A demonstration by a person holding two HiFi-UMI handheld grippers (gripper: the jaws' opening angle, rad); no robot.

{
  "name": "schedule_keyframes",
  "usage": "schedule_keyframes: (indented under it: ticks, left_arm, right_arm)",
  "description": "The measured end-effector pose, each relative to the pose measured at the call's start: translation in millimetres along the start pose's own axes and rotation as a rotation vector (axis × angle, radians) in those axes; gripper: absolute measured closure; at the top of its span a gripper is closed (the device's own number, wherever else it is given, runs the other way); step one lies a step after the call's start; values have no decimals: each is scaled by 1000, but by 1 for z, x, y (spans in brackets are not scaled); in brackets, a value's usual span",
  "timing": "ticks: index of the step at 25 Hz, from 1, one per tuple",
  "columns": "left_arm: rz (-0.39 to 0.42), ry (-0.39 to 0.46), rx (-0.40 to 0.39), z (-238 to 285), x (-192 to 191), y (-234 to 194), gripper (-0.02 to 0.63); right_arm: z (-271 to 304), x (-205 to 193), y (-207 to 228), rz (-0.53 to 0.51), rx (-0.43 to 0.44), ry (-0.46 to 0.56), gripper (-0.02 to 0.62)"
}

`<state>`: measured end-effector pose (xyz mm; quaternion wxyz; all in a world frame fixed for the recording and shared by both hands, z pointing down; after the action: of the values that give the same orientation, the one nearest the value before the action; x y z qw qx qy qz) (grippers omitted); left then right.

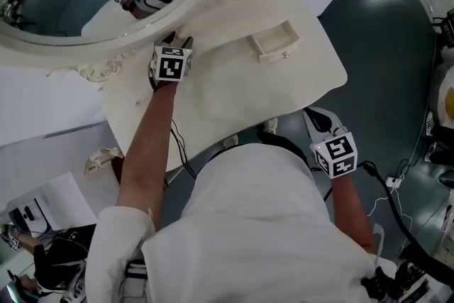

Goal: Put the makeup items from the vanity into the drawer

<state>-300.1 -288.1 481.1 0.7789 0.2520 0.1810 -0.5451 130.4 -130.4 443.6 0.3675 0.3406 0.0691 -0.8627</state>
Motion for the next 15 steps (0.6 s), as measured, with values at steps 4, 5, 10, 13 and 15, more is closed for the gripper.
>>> schedule_keyframes:
  ticks: [4,5,10,13,15]
  left_arm:
    - [4,-40,39,12,4,2,409]
    - [7,-46,46,15,4,2,425]
    - [17,-73,79,18,8,6,457]
    - [16,-73,88,13,8,10,463]
    - [21,-65,89,7,8,14,468]
  right_arm:
    - [4,0,24,-9,29,1,594]
    - [5,0,30,-12,34,3,594]
    - [12,2,53,-28,64,13,594]
    - [13,4,60,-41,79,17,595]
    - [13,5,63,-48,89,21,595]
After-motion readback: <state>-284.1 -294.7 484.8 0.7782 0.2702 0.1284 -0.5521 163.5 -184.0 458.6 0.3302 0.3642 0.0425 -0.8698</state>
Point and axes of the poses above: the fingertips, and each gripper's own axes: z forward along the fingers, y to its right, x out of its top, the point moved 9 cm from there along -z, backward along the fingers, and after that the axes turned 9 degrees about -y, right-handed, at the moved point
